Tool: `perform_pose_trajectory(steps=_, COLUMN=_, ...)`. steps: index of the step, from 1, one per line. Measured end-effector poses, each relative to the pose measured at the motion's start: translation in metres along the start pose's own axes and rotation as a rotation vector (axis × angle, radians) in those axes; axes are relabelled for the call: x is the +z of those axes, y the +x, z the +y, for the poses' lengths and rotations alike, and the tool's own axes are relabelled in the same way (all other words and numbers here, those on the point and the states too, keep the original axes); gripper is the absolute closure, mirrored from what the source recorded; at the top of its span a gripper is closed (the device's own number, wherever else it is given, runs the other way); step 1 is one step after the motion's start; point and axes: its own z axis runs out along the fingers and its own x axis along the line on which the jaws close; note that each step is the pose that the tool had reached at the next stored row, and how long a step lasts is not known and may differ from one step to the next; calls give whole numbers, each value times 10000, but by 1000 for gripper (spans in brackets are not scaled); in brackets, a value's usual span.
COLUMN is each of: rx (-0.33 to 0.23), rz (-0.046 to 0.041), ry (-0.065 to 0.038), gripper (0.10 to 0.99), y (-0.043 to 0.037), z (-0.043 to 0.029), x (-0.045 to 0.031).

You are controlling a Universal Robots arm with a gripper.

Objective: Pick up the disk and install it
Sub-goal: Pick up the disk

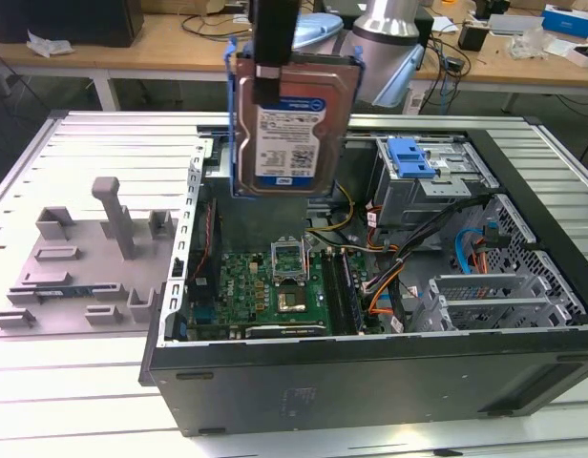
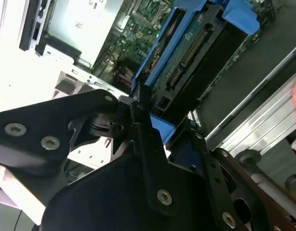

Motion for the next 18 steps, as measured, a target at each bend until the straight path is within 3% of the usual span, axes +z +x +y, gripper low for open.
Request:
perform_pose_trajectory(steps=3, rx=0, rz=-1, ry=0, gripper=722, y=83, z=-117, x=-7)
perform_pose_trajectory(steps=8, rx=0, rz=-1, ry=1, gripper=722, y=223, z=-255, x=-15)
perform_pose_trajectory(steps=10, rx=0, rz=0, ry=0, gripper=722, y=317, z=-374, x=-23)
perform_pose_trajectory(steps=18, rx=1, rz=-1, ry=0, gripper=722, y=550, z=-734, x=-44)
